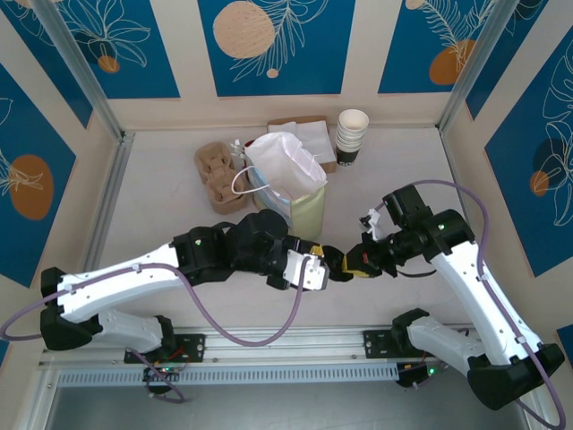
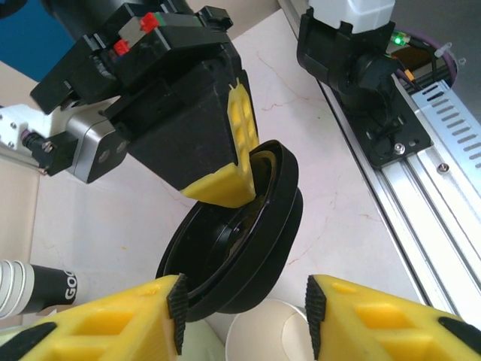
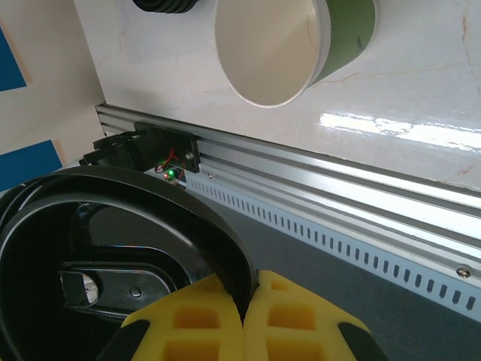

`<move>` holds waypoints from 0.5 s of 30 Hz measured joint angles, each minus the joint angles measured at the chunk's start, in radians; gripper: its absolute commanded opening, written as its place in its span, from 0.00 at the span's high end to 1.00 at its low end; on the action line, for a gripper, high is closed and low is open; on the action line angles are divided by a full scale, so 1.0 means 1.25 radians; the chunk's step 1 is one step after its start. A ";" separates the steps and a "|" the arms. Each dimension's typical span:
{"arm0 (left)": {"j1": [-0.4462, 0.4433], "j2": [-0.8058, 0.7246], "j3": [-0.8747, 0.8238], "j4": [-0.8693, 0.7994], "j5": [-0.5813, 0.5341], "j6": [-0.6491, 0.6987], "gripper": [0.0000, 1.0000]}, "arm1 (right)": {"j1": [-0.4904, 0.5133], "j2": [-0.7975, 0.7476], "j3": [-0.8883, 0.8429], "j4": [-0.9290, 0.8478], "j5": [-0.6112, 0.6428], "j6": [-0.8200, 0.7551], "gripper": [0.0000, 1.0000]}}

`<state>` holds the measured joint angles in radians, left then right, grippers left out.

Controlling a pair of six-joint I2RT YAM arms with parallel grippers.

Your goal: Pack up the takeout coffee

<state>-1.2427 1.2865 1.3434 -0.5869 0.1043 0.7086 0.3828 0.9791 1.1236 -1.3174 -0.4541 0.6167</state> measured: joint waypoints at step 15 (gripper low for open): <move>0.003 0.059 0.046 -0.054 -0.010 0.033 0.66 | 0.024 0.033 -0.027 0.031 -0.023 -0.002 1.00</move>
<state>-1.2392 1.3605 1.4010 -0.6544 0.0921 0.7498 0.4133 1.0206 1.0897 -1.2789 -0.4831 0.6147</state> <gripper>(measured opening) 0.353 0.051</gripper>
